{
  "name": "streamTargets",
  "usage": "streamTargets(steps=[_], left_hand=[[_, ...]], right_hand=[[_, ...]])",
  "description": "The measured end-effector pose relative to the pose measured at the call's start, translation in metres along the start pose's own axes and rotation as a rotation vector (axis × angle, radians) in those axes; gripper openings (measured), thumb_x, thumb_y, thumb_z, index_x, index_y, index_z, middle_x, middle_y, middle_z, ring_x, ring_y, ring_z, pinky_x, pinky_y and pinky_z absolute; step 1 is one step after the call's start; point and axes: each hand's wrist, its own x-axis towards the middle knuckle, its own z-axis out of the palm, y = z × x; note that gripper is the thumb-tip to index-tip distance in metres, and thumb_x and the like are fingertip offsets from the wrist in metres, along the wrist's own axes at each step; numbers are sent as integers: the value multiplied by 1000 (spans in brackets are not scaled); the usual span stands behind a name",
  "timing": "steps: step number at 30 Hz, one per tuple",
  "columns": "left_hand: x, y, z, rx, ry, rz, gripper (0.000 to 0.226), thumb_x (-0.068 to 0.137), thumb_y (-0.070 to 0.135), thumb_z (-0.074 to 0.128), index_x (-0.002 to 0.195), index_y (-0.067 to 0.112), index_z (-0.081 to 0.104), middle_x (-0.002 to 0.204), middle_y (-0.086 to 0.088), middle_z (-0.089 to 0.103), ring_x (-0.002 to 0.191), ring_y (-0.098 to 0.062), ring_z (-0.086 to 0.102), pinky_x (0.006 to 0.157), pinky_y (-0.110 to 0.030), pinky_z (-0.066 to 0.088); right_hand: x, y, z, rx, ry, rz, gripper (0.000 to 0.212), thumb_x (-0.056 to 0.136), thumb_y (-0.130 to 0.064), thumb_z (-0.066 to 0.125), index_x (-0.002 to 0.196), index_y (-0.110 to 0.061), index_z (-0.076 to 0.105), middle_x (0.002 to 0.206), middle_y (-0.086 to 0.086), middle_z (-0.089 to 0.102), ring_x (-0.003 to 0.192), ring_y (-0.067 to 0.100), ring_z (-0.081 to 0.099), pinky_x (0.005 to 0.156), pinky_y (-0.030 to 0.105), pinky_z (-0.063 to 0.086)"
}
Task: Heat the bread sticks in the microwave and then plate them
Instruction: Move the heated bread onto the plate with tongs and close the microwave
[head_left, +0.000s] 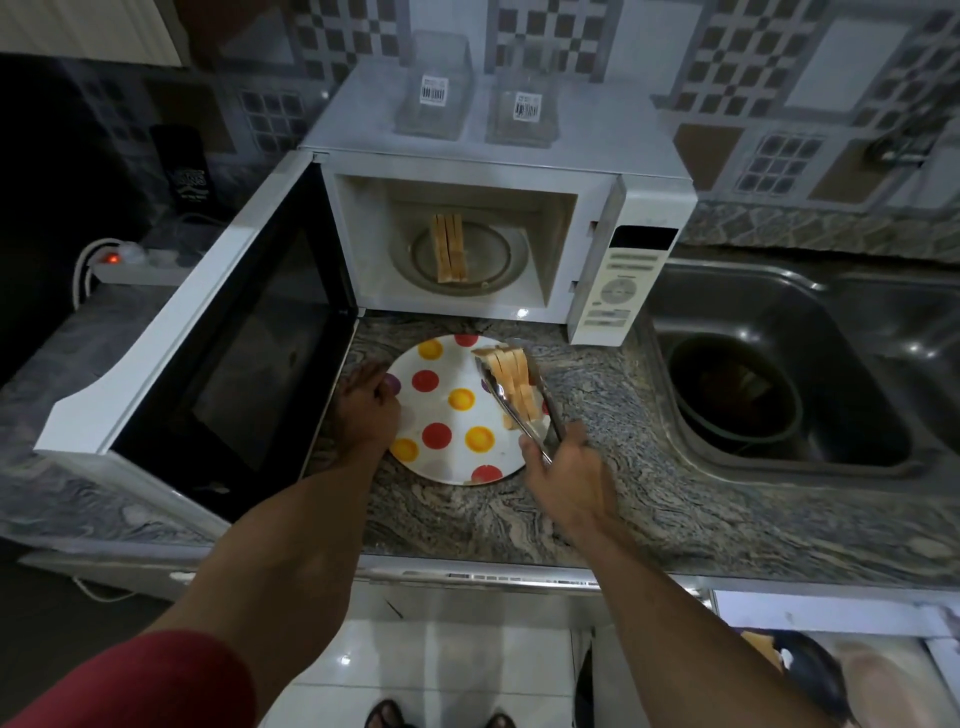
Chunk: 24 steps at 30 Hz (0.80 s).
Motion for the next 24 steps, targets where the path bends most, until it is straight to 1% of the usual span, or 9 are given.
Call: streamTargets(steps=[3,5,7,9,12,15,18,21,24], left_hand=[[0,0,0,6,-17,-26,40,95,12,46,130,20,64,143,5,53,138,-19,38,116,-29,23],[0,1,0,3,-30,-37,39,96,13,46,131,20,63,145,5,51,139,-18,36,116,-27,20],[0,2,-1,-10,-38,-50,40,96,13,46,131,20,62,145,5,50,140,-19,36,116,-29,21],[-1,4,-3,-10,-42,-52,40,96,13,47,132,20,62,145,3,50,139,-21,36,116,-33,24],[-1,5,-2,15,-16,-11,38,96,11,48,131,16,63,144,0,52,139,-22,37,114,-32,24],[2,-1,2,0,-11,-1,39,92,9,50,128,14,65,140,-3,56,136,-25,42,114,-33,28],[3,-3,2,-4,-6,-15,42,87,15,48,125,14,67,138,-3,58,133,-25,45,112,-34,32],[1,-1,2,4,11,1,48,81,20,44,122,11,68,133,-7,61,129,-28,49,111,-34,32],[3,-1,2,20,7,-31,43,85,19,47,123,13,67,134,-8,60,129,-30,48,110,-34,34]], right_hand=[[11,-6,-11,-11,13,-26,57,96,-50,53,121,-1,41,93,20,66,81,37,67,60,31,46],[23,-13,-17,-2,16,-27,58,96,-51,52,124,-2,40,99,21,66,87,40,67,68,37,53],[37,-23,-24,9,23,-35,59,96,-51,50,127,-2,40,105,24,66,92,41,66,74,41,55],[51,-37,-30,21,39,-48,62,96,-51,50,130,-1,40,108,25,66,96,42,65,74,39,52],[79,-63,-34,44,47,-45,62,97,-52,52,129,0,41,113,25,63,102,42,62,70,35,40],[109,-92,-29,46,58,-28,60,94,-55,51,123,-4,42,116,24,61,106,43,61,73,38,44],[135,-121,-21,86,4,-4,56,97,-48,52,127,-2,41,120,20,61,109,40,60,72,33,38],[156,-143,-2,159,-36,15,57,93,-49,55,129,-6,41,109,5,63,104,31,64,77,33,47],[174,-163,19,310,-27,91,47,88,-47,58,121,-14,48,98,4,68,91,27,66,79,36,53]])
